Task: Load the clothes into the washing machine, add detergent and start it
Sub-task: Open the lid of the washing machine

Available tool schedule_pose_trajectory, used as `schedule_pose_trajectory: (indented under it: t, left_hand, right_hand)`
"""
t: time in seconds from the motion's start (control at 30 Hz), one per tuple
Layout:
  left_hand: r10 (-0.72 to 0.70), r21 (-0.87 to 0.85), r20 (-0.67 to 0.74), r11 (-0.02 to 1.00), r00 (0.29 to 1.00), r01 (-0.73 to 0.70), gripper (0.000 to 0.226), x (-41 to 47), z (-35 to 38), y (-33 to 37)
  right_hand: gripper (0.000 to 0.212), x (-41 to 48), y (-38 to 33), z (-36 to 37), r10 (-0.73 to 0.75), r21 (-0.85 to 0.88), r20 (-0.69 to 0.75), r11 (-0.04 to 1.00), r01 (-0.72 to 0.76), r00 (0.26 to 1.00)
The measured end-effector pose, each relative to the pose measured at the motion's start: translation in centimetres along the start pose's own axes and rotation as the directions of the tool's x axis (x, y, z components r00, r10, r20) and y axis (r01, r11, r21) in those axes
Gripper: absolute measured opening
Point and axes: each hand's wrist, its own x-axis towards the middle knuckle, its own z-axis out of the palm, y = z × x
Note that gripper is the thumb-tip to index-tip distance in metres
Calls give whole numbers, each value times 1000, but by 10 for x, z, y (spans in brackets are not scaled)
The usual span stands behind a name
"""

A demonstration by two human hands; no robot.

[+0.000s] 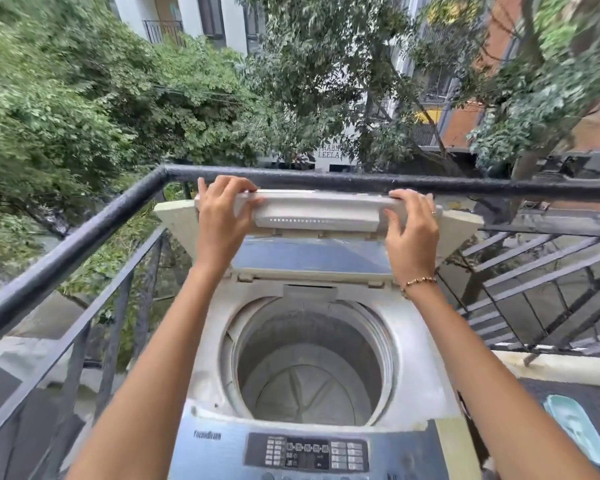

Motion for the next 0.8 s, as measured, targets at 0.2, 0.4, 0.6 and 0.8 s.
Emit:
schedule_pose_trajectory:
  t: [0.2, 0.4, 0.6, 0.8]
  left_hand:
    - [-25, -17, 62, 1000, 998, 26, 17, 46, 16, -17]
    - [-71, -52, 73, 996, 995, 75, 28, 73, 33, -23]
    - [-107, -70, 86, 991, 991, 113, 28, 94, 53, -34]
    - [-110, -85, 69, 990, 991, 116, 28, 102, 68, -43]
  right_hand:
    - [29, 38, 13, 31, -6, -60, 11, 998, 7, 1000]
    - [44, 62, 27, 53, 9, -153, 120, 988, 10, 993]
    - [46, 84, 38, 73, 57, -166, 168, 986, -29, 984]
    - [47, 91, 44, 87, 78, -172, 175, 984, -47, 981]
